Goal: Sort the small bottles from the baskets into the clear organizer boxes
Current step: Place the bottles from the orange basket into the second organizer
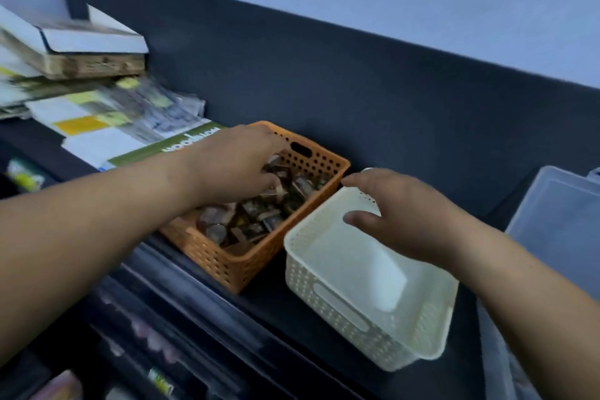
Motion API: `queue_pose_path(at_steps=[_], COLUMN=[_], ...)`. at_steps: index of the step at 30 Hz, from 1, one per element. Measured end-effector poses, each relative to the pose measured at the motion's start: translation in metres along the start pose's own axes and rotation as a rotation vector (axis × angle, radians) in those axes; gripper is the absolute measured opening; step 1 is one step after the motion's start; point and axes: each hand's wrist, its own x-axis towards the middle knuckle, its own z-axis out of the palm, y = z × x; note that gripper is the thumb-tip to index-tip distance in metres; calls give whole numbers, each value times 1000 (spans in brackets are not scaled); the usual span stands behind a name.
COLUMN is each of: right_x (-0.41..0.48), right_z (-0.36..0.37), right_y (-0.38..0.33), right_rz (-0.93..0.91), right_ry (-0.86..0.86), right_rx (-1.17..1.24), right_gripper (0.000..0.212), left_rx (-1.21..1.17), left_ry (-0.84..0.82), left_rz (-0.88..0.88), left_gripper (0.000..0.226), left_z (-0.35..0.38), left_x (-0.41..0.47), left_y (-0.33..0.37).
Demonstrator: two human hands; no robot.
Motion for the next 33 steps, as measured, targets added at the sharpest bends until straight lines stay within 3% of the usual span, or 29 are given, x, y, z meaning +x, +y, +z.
queue_pose_path(at_steps=[6, 10, 16, 23, 27, 33], right_x=[25, 56, 105, 124, 124, 121], right_z=[-3, 4, 29, 45, 49, 49], right_y=[-36, -59, -83, -74, -77, -81], right_rz=[-27, 21, 127, 393, 412, 484], right_ry=[36, -17, -113, -228, -195, -79], right_rx=[41, 1, -28, -142, -194, -109], right_gripper=[55, 58, 51, 47, 37, 22], left_rx=[30, -102, -211, -283, -324, -302], left_ry=[-98, -198, -425, -547, -614, -514], left_rz=[-135, -147, 6, 170, 207, 298], left_gripper=[52, 49, 40, 33, 51, 25], left_z=[-7, -1, 19, 29, 37, 55], left_x=[-17, -14, 16, 49, 56, 60], left_y=[-50, -73, -91, -89, -73, -64])
